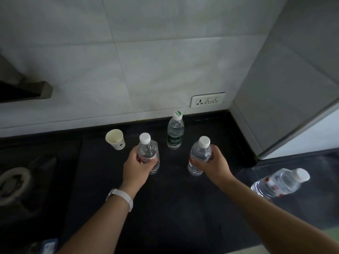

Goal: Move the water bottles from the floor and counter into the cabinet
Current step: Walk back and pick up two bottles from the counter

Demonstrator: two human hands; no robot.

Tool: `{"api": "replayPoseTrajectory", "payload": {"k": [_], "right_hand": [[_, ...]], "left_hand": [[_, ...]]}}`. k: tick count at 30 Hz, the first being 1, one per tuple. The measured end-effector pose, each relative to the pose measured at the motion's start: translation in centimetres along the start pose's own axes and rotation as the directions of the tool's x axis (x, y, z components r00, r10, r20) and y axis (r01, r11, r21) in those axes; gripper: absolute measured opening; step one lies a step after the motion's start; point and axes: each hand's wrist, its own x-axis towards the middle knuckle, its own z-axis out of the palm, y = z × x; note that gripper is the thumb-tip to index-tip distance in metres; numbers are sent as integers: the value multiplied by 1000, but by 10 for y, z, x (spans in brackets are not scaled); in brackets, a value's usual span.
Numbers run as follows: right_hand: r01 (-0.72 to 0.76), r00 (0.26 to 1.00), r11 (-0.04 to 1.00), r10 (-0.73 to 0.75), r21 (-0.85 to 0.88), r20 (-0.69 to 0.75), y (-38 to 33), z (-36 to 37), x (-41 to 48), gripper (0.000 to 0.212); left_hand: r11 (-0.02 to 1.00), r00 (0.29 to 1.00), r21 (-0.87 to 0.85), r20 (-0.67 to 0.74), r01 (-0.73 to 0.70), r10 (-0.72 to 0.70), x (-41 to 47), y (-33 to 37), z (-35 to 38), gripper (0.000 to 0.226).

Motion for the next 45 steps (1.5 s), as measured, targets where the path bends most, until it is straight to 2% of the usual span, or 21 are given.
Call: {"api": "replayPoseTrajectory", "payload": {"k": [8, 18, 26, 37, 45], "right_hand": [[80, 990, 996, -84, 38, 114, -10, -10, -23, 57], [192, 909, 974, -223, 121, 353, -12, -39, -50, 59], [270, 736, 954, -292, 131, 611, -6, -36, -73, 61], [306, 474, 931, -330, 198, 817, -14, 23, -169, 60], [356, 395, 910, -354, 214, 848, -17, 87, -267, 53]], "left_hand": [[999, 996, -41, -87, 4, -8, -54, 11, -10, 62], [991, 933, -123, -350, 43, -84, -154, 31, 4, 60], [977, 800, -180, -567, 112, -196, -247, 16, 14, 65], [950, 575, -271, -757, 155, -309, -367, -22, -30, 56], [946, 512, -299, -797, 124, -319, -441, -69, -98, 53]]}}
